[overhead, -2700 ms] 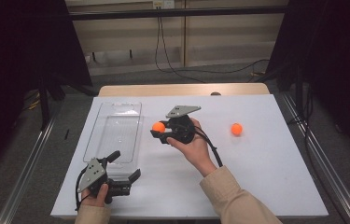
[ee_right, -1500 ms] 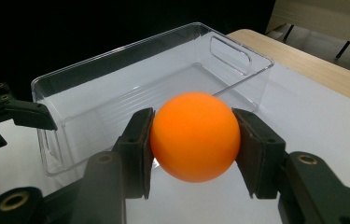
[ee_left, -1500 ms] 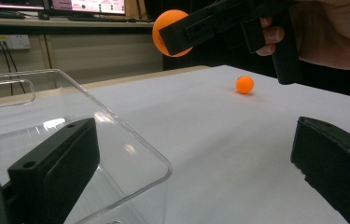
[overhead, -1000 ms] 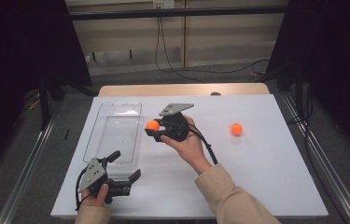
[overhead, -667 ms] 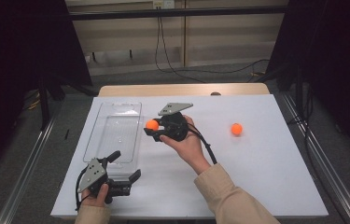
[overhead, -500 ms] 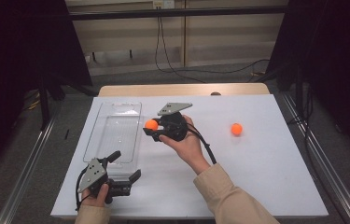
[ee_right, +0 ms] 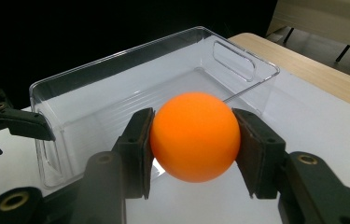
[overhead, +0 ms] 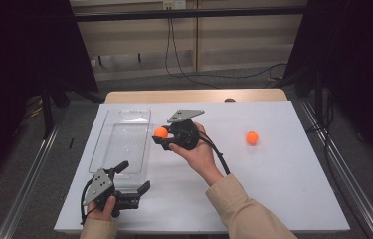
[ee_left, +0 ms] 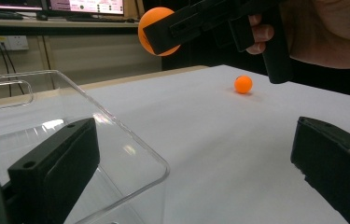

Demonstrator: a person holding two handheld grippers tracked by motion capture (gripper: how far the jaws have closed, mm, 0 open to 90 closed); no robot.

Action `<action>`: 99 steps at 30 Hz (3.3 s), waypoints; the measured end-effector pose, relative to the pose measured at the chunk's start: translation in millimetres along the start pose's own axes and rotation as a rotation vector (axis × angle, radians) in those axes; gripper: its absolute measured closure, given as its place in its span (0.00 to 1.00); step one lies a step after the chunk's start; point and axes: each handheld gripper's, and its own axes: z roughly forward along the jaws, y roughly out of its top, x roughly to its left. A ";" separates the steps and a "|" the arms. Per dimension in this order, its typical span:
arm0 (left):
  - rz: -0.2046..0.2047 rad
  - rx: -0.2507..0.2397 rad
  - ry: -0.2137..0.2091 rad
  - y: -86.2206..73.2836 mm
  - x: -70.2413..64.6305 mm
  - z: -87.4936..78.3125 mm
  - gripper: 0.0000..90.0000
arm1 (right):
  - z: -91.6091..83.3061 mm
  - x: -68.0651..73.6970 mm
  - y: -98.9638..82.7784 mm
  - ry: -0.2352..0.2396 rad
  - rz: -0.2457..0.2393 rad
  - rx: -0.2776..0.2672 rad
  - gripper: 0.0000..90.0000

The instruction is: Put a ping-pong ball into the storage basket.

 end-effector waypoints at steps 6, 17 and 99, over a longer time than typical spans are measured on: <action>-0.003 -0.003 -0.002 0.1 -0.3 0.1 0.01 | 1.2 0.3 0.4 0.000 -0.001 0.003 0.57; 0.002 -0.001 -0.002 0.1 0.2 0.0 0.01 | 4.6 2.0 2.0 0.005 -0.004 0.006 0.57; -0.011 -0.011 -0.006 0.8 -1.2 0.2 0.01 | 39.4 13.7 8.2 0.040 -0.007 0.027 0.57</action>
